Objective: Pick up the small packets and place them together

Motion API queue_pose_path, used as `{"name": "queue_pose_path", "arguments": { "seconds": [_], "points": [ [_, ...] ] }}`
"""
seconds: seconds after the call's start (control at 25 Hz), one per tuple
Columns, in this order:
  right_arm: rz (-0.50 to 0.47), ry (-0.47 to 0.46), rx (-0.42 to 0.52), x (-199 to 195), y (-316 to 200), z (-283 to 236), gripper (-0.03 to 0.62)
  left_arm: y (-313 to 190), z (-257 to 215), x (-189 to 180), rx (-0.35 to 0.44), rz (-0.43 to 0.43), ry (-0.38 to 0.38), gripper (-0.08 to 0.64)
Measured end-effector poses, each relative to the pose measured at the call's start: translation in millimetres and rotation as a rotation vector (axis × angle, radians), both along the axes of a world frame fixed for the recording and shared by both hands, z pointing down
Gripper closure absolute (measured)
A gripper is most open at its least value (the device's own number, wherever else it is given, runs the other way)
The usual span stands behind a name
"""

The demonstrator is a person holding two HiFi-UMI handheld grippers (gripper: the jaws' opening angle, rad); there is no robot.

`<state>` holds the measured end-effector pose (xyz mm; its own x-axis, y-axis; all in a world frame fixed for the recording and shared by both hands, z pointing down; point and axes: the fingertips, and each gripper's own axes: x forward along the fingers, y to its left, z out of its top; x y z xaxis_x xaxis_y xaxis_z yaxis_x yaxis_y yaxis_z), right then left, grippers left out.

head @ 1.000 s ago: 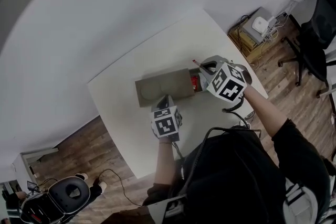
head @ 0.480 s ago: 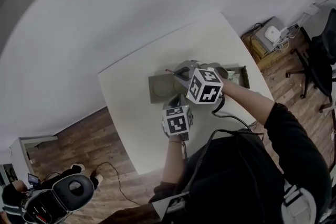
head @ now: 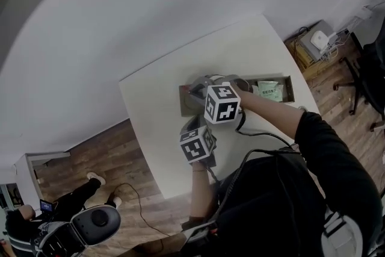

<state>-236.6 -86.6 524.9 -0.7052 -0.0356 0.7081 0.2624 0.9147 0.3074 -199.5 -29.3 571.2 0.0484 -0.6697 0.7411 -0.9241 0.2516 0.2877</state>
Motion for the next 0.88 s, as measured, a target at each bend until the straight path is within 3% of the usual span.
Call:
{"name": "queue_pose_path", "arguments": {
  "seconds": [0.24, 0.52, 0.6, 0.68, 0.88],
  "points": [
    [-0.067, 0.045, -0.003, -5.6, 16.8, 15.8, 0.588, 9.0, -4.9, -25.4, 0.016, -0.094, 0.047, 0.563],
    [-0.089, 0.106, -0.052, -10.4, 24.6, 37.2, 0.578, 8.8, -3.0, -34.5, 0.006, -0.09, 0.066, 0.563],
    [-0.108, 0.128, -0.095, -8.2, 31.3, 41.1, 0.543, 9.3, -2.9, -34.5, 0.002, -0.082, 0.064, 0.563],
    [-0.127, 0.155, -0.136, -2.2, 40.3, 44.2, 0.443, 12.1, -2.7, -31.8, 0.001, -0.074, 0.061, 0.563],
    [-0.099, 0.096, -0.17, -2.8, 36.2, 27.9, 0.434, 8.4, -6.2, -26.5, 0.003, -0.046, 0.065, 0.561]
  ]
}}
